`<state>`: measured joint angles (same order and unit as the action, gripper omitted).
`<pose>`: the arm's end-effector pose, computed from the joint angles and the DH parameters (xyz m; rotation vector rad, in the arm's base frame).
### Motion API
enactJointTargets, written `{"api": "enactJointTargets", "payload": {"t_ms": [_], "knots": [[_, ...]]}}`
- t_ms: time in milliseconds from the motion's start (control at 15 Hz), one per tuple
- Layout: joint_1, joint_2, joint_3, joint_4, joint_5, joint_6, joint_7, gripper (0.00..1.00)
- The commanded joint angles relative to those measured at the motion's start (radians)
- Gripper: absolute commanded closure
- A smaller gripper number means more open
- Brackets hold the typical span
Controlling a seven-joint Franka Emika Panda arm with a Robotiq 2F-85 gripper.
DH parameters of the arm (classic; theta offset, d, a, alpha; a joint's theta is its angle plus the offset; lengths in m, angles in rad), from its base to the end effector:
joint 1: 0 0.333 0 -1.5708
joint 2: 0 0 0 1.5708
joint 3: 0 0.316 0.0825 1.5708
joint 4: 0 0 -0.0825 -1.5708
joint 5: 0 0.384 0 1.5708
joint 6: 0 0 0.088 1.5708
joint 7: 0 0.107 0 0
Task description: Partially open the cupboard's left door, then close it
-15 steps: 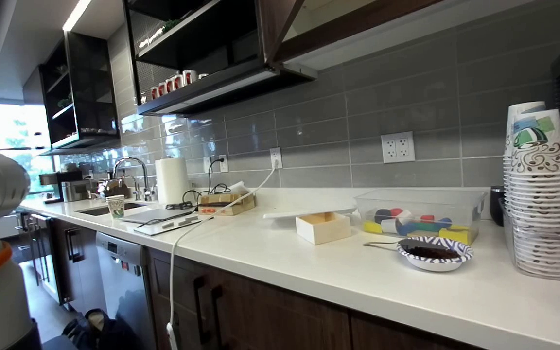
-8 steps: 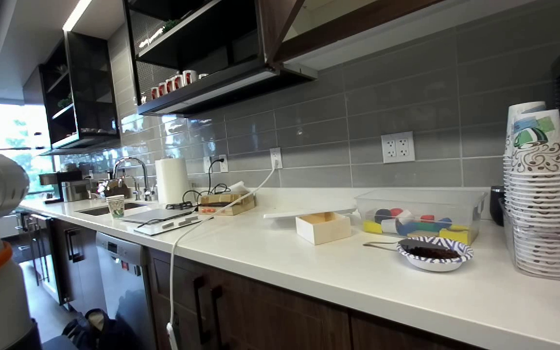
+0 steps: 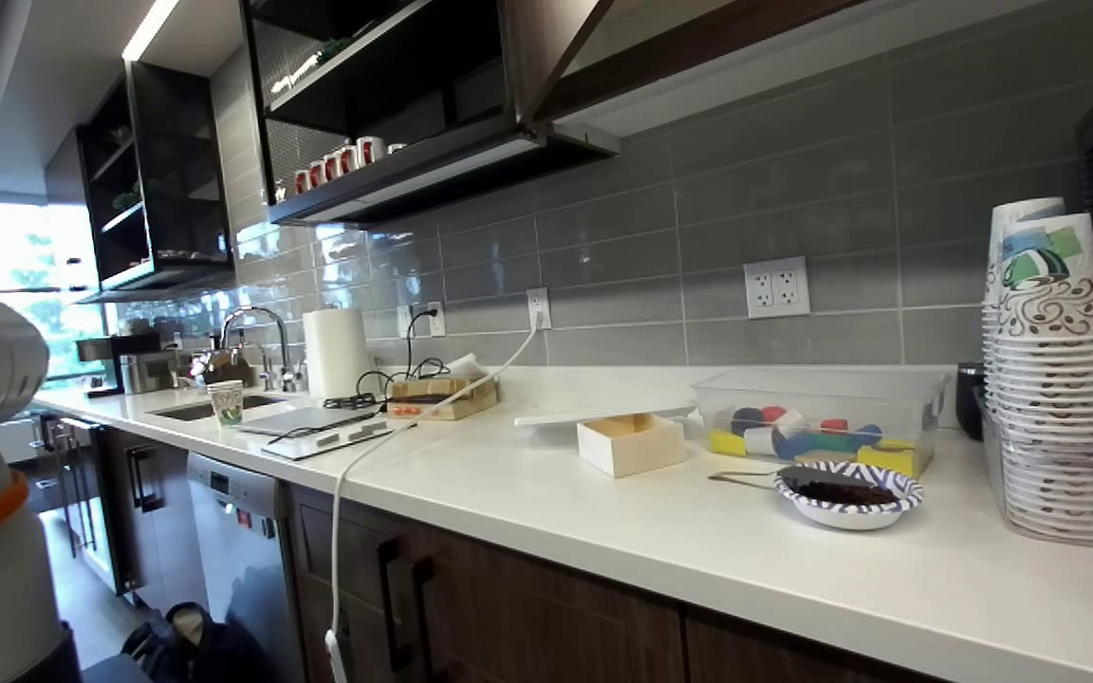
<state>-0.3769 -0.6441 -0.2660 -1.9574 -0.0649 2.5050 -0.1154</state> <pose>0.2599 -0.2720 0.8423 2.2898 -0.6522 1.5188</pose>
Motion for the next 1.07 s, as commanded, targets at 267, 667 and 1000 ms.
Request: {"api": "enactJointTargets", "payload": {"t_ms": [267,667,1000], "knots": [[0.111,0.235,-0.073,0.258,0.035,-0.013,-0.018,0.97],[0.187,0.412,-0.150,0.440,0.147,-0.035,-0.099,0.97],[0.187,0.566,-0.180,0.607,0.300,-0.094,-0.204,0.97]]}}
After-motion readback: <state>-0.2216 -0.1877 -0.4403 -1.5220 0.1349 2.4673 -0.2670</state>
